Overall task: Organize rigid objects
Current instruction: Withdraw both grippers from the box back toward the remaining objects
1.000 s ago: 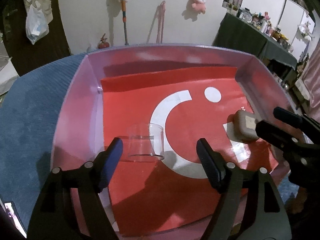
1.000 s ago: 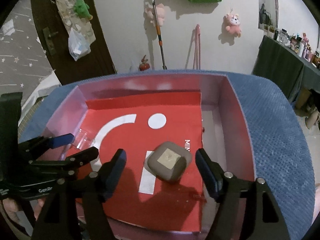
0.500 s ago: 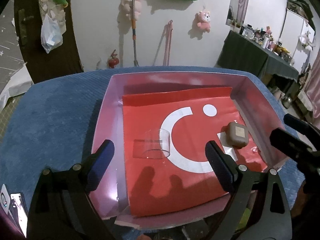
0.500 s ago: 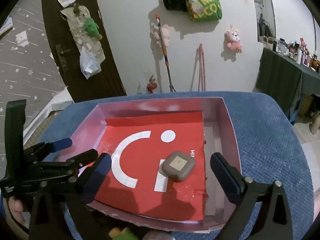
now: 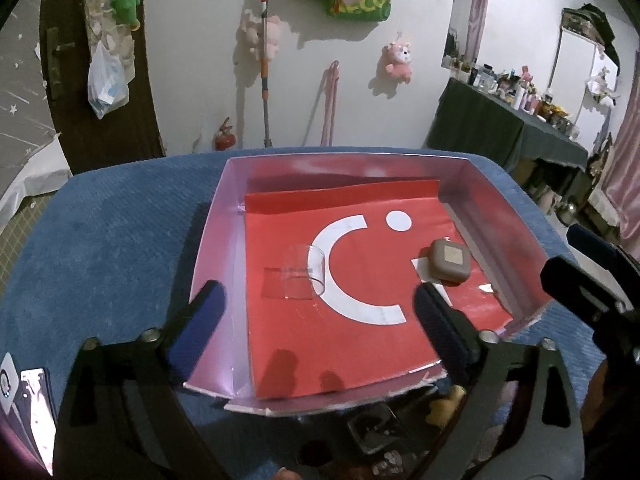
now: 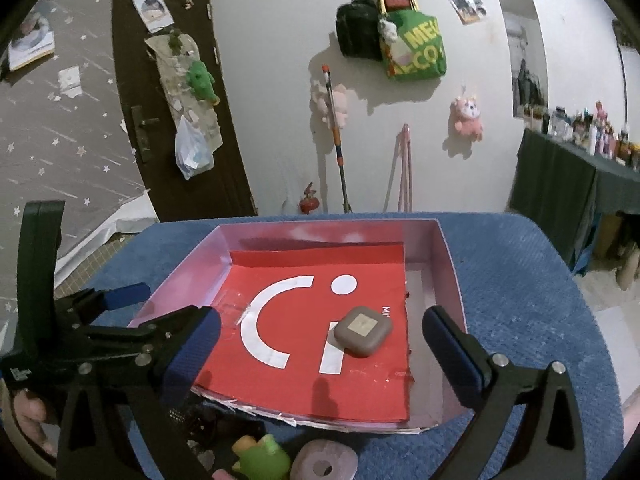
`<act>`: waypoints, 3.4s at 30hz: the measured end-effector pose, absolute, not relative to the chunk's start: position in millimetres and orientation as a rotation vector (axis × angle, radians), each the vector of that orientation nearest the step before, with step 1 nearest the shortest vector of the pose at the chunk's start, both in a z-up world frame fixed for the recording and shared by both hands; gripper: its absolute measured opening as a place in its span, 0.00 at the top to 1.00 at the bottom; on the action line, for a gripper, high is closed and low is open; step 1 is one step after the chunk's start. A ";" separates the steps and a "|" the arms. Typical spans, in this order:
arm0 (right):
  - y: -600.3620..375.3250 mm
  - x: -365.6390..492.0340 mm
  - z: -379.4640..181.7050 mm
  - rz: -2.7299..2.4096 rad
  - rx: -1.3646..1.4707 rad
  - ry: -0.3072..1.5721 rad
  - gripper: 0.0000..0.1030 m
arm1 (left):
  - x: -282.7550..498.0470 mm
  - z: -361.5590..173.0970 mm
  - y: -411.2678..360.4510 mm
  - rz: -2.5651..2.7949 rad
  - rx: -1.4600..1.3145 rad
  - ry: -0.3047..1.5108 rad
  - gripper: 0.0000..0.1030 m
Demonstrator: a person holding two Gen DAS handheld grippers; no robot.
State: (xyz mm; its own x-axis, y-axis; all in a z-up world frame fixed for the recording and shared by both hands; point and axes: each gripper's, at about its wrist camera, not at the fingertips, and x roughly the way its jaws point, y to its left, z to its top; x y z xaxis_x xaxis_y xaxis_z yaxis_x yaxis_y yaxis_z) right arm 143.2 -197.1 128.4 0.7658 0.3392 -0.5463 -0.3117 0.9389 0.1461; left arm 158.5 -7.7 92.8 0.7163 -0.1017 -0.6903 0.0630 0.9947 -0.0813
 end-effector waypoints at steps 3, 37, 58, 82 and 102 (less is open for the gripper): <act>-196.1 132.8 128.7 0.355 0.035 0.573 0.00 | 151.3 93.5 -6.2 -0.087 -0.065 0.755 0.00; -199.7 75.5 116.4 0.353 0.049 0.539 0.00 | 88.9 82.9 -3.7 -0.055 -0.092 0.730 0.00; -197.4 56.9 99.9 0.352 0.034 0.577 0.00 | 68.7 72.2 -10.4 -0.067 -0.079 0.759 0.00; -205.8 33.8 73.5 0.330 0.047 0.648 0.00 | 47.2 42.1 -18.6 -0.072 -0.075 0.828 0.00; -204.6 25.7 49.4 0.308 0.037 0.711 0.00 | 40.3 22.9 -17.9 -0.109 -0.094 0.874 0.00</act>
State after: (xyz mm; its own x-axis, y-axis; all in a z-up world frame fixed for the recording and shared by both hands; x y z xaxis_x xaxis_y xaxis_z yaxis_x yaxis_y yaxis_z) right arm 25.7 -204.6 49.4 0.7148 0.2904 -0.6362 -0.2652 0.9543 0.1376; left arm 40.3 -17.9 22.9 0.6371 -0.1333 -0.7591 0.0566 0.9904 -0.1264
